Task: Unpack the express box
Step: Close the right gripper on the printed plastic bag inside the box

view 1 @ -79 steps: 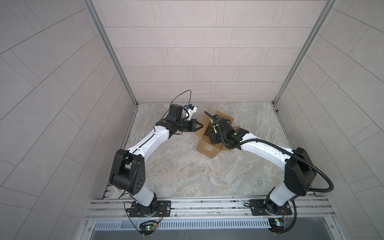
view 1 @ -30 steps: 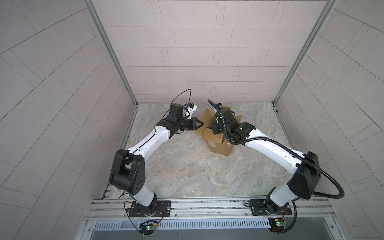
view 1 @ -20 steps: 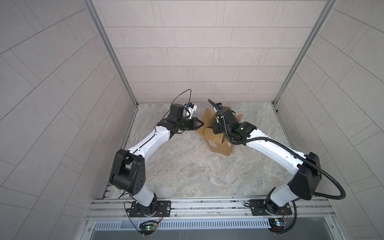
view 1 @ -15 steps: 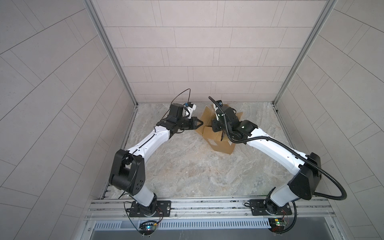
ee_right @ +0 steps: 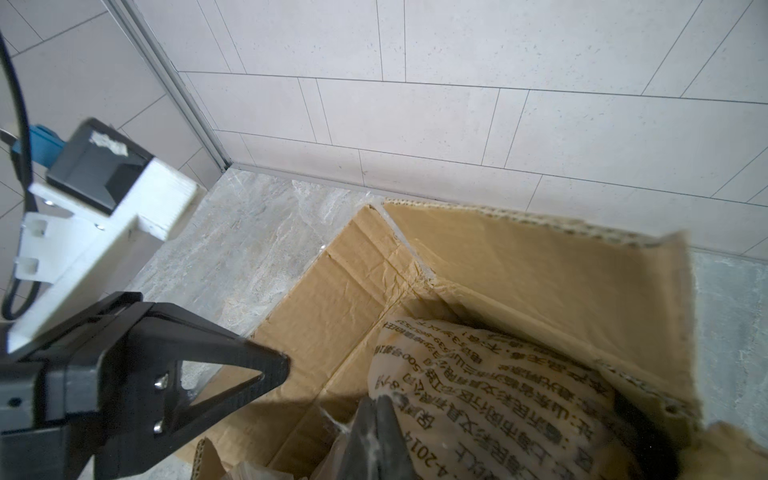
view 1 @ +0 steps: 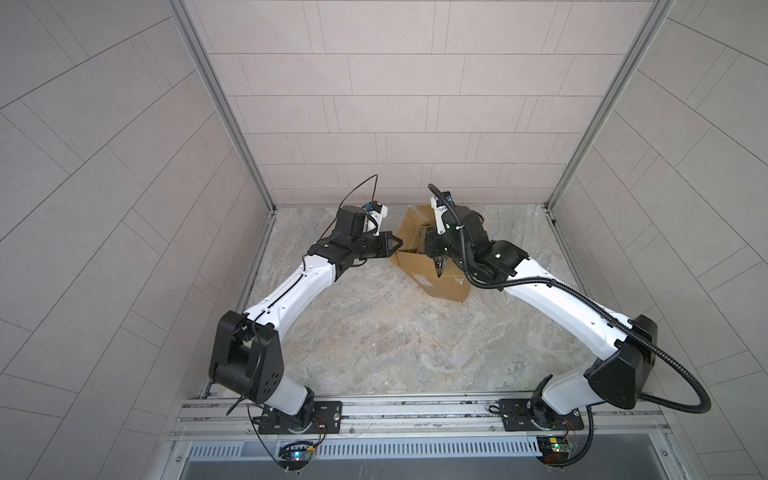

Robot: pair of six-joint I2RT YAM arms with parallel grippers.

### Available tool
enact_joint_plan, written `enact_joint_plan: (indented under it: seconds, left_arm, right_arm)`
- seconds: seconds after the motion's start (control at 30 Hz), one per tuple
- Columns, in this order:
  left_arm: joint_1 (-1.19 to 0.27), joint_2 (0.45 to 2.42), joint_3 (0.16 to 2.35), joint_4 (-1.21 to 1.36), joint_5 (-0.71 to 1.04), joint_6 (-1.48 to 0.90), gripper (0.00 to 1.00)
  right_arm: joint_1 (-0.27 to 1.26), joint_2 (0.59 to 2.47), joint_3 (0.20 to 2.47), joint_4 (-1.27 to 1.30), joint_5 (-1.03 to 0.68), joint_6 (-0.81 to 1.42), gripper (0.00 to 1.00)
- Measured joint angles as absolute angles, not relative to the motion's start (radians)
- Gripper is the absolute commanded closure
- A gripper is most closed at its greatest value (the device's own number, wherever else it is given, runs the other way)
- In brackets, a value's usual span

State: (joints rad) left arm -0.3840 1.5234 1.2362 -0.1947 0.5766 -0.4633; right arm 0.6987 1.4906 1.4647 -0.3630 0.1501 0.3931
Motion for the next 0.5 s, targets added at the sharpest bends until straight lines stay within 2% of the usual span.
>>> enact_joint_plan:
  seconds: [0.5]
  left_arm:
    - [-0.385, 1.483, 1.250, -0.291, 0.445, -0.478, 1.00]
  right_arm:
    - [0.708, 1.492, 1.465, -0.300, 0.101, 0.432, 1.00]
